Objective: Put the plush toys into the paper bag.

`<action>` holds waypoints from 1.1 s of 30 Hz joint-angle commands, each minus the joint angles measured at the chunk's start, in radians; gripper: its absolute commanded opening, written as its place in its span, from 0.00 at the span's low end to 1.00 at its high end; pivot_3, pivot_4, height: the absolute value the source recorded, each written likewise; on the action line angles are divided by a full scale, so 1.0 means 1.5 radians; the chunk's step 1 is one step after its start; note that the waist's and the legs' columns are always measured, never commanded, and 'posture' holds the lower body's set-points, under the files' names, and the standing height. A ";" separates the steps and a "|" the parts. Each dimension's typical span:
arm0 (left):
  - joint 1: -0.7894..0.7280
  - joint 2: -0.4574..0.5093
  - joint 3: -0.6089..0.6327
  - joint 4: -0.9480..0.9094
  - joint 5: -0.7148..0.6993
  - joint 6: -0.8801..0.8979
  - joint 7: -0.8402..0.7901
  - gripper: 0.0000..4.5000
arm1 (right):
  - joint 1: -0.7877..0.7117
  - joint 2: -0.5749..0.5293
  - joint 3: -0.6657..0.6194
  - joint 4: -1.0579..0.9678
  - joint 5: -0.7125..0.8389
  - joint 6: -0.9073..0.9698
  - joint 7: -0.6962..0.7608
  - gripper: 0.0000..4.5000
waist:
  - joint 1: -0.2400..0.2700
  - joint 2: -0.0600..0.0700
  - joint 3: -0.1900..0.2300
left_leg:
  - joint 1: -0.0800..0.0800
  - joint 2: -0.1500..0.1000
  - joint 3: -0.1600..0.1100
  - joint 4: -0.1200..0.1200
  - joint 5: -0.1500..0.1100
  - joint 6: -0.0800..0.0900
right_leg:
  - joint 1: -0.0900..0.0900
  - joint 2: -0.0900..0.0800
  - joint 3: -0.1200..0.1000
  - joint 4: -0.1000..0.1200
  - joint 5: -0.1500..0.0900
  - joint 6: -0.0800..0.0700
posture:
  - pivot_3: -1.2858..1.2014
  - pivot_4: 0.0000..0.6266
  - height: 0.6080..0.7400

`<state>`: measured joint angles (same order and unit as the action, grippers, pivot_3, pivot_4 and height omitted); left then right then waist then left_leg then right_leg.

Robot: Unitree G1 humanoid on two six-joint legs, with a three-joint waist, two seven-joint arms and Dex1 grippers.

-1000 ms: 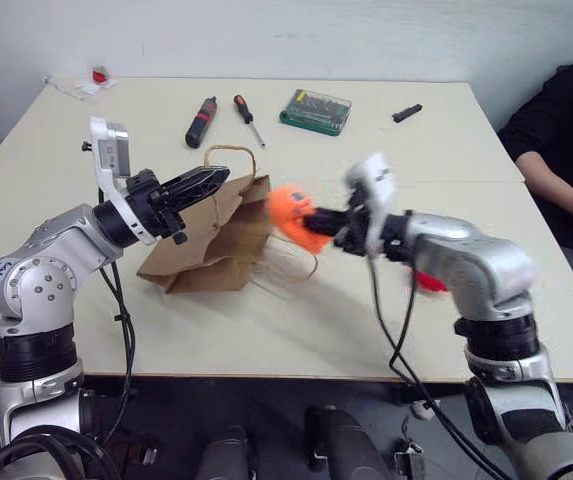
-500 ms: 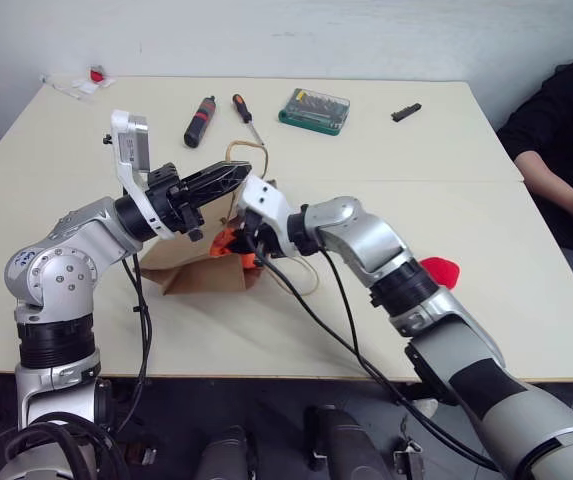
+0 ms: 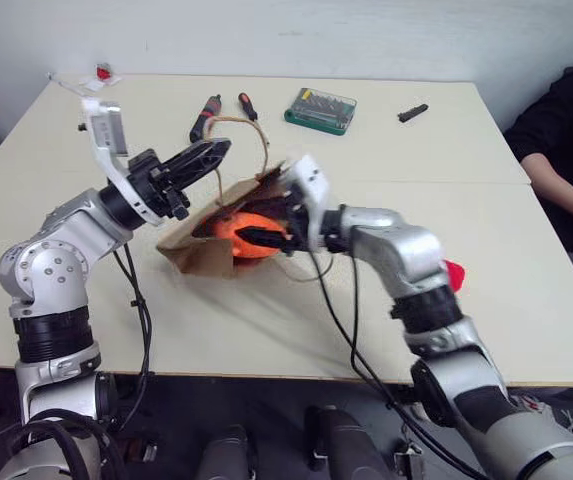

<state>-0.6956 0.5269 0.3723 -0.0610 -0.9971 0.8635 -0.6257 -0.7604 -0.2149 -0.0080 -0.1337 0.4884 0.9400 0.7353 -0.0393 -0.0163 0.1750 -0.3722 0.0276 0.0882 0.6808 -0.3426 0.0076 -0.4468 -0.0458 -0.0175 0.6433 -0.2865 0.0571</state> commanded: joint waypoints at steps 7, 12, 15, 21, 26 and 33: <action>0.003 0.025 0.042 -0.002 -0.052 0.027 0.024 0.00 | 0.327 -0.160 -0.446 -0.399 0.080 0.258 -0.211 0.99 | 0.027 0.000 0.000 | 0.000 -0.001 -0.002 -0.002 0.000 -0.001 | 0.001 0.000 0.000 -0.001 -0.001 -0.001 | 0.52 0.24 1.00; -0.004 0.026 0.032 0.009 -0.054 0.030 0.020 0.00 | 0.416 -0.173 -0.431 -0.379 0.019 0.197 -0.278 0.99 | 0.011 0.000 0.000 | 0.002 -0.002 0.003 -0.001 0.000 0.002 | 0.002 0.001 0.005 -0.005 0.001 0.002 | 0.52 0.24 1.00; -0.009 0.022 0.010 0.016 -0.041 0.024 0.005 0.00 | 0.447 -0.154 -0.382 -0.315 -0.031 0.121 -0.307 0.99 | 0.003 0.000 0.000 | 0.004 -0.002 0.003 -0.001 0.000 0.001 | 0.003 0.002 0.006 -0.003 0.001 0.002 | 0.52 0.24 1.00; -0.029 0.019 -0.006 0.032 -0.033 0.016 -0.008 0.00 | 0.413 -0.081 -0.365 -0.237 -0.013 0.071 -0.330 0.99 | 0.005 0.001 0.001 | 0.004 -0.001 0.004 -0.001 0.001 -0.001 | 0.001 0.003 0.007 0.000 0.001 0.001 | 0.52 0.24 1.00; -0.029 0.017 -0.014 0.028 -0.027 0.010 -0.012 0.00 | 0.399 -0.067 -0.339 -0.177 -0.011 0.031 -0.327 0.86 | 0.007 0.001 0.001 | 0.004 -0.001 0.003 -0.001 0.001 -0.001 | 0.001 0.003 0.007 -0.001 0.001 0.001 | 0.52 0.24 1.00; -0.015 0.019 -0.010 0.010 -0.030 0.008 -0.006 0.00 | 0.388 -0.068 -0.332 -0.154 0.015 -0.008 -0.316 0.32 | 0.007 0.001 0.001 | 0.003 -0.001 0.003 -0.001 0.001 0.000 | 0.001 0.003 0.007 -0.001 0.001 0.001 | 0.52 0.24 1.00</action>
<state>-0.7174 0.5482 0.3399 0.0001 -1.0354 0.8947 -0.6300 -0.1735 -0.3133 -0.4931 -0.3554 0.4902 0.9541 0.2544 -0.0287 -0.0156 0.1760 -0.3672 0.0258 0.0931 0.6800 -0.3406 0.0072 -0.4454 -0.0419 -0.0076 0.6423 -0.2854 0.0585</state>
